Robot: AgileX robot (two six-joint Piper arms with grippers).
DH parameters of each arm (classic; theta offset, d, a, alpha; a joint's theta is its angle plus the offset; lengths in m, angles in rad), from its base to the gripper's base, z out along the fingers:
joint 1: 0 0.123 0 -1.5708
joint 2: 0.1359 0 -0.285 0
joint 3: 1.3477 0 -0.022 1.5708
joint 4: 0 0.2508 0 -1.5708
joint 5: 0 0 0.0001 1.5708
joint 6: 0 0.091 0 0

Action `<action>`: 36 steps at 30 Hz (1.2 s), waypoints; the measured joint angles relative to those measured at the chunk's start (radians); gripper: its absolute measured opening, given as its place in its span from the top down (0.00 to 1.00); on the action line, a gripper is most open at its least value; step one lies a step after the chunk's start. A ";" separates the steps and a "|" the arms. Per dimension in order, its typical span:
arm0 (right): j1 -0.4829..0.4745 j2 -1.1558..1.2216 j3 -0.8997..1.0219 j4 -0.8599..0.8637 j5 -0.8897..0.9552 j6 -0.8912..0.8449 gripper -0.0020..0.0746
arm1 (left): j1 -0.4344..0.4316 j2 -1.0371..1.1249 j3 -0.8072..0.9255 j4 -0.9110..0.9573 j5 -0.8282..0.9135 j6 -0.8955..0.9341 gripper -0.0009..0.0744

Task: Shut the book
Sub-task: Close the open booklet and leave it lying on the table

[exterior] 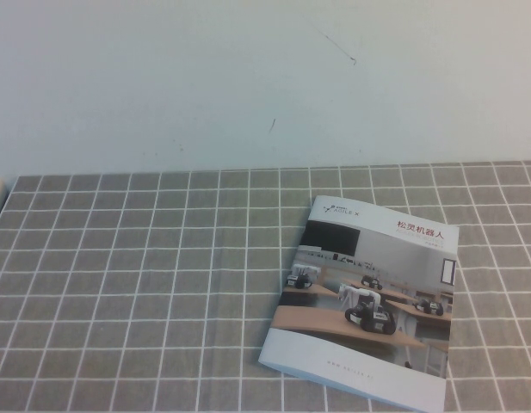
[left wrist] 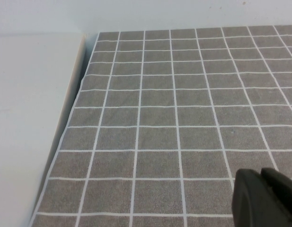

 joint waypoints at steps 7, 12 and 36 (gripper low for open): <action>-0.119 -0.198 0.191 0.028 -0.207 0.006 0.98 | 0.000 0.000 0.000 0.000 -0.001 0.000 0.99; -0.126 -0.215 0.251 0.030 -0.226 0.006 0.98 | 0.000 0.000 0.000 0.000 -0.001 0.000 0.99; -0.126 -0.215 0.249 0.030 -0.203 0.006 0.98 | 0.000 0.000 0.000 0.000 -0.001 0.002 0.99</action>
